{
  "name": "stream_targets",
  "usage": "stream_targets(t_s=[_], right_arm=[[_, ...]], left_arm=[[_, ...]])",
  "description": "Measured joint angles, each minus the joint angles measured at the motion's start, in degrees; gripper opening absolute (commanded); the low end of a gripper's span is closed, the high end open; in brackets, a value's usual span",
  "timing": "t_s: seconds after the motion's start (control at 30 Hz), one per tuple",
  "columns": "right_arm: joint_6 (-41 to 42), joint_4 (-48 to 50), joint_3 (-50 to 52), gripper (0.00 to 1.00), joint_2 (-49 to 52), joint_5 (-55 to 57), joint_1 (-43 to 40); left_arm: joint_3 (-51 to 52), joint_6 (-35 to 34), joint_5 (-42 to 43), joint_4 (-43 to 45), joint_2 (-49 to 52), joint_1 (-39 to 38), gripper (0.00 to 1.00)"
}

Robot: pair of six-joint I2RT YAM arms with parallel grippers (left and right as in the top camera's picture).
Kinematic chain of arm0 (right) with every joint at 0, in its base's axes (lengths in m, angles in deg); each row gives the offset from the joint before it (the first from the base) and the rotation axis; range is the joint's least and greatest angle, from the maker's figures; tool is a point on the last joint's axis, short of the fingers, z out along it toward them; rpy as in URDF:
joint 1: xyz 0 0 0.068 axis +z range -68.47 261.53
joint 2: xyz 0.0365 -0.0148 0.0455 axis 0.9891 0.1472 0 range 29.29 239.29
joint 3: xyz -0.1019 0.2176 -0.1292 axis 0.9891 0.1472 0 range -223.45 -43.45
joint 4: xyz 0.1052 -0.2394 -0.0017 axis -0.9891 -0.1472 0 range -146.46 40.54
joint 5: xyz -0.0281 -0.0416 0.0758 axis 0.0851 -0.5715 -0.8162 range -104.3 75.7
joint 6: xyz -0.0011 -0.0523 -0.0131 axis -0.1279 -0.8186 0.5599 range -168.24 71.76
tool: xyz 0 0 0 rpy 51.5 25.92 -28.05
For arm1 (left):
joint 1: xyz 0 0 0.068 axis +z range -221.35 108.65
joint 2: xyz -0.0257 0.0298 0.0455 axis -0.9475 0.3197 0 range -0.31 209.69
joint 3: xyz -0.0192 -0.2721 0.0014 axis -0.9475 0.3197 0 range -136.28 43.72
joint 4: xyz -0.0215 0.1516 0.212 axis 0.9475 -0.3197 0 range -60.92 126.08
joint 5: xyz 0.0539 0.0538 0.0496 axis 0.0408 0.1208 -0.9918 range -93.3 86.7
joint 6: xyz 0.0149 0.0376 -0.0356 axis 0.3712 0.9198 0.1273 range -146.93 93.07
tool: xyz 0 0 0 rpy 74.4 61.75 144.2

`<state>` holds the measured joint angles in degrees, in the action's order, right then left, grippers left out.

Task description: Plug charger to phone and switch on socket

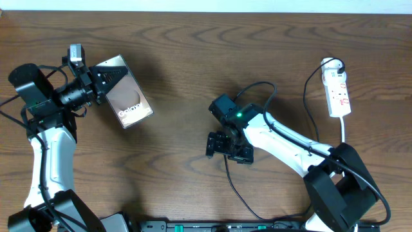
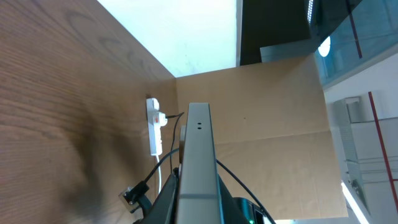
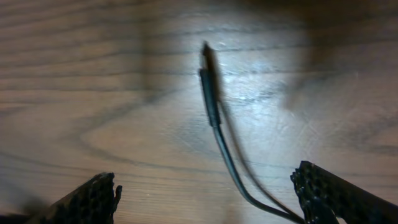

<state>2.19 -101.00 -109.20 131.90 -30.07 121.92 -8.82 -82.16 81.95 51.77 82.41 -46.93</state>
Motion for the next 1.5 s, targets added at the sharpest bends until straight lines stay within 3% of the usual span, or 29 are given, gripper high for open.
stream_targets(t_s=[0.13, 0.6, 1.17, 1.5], right_arm=[[-0.50, -0.42, -0.31, 0.76, 0.98, 0.44, 0.00], [-8.31, 2.36, -0.52, 0.72, 4.83, 2.40, 0.00], [-10.58, 2.91, -3.04, 0.43, 8.33, 3.54, -0.02], [-10.75, 2.99, -3.15, 0.08, 8.81, 2.12, -0.02]], left_arm=[[0.00, 0.00, 0.00, 0.00, 0.00, 0.00, 0.07], [0.00, 0.02, 0.00, 0.00, 0.00, 0.00, 0.07], [0.00, 1.05, 0.02, 0.00, 0.00, 0.00, 0.07], [0.00, 1.09, 0.00, -0.02, 0.00, 0.00, 0.07]])
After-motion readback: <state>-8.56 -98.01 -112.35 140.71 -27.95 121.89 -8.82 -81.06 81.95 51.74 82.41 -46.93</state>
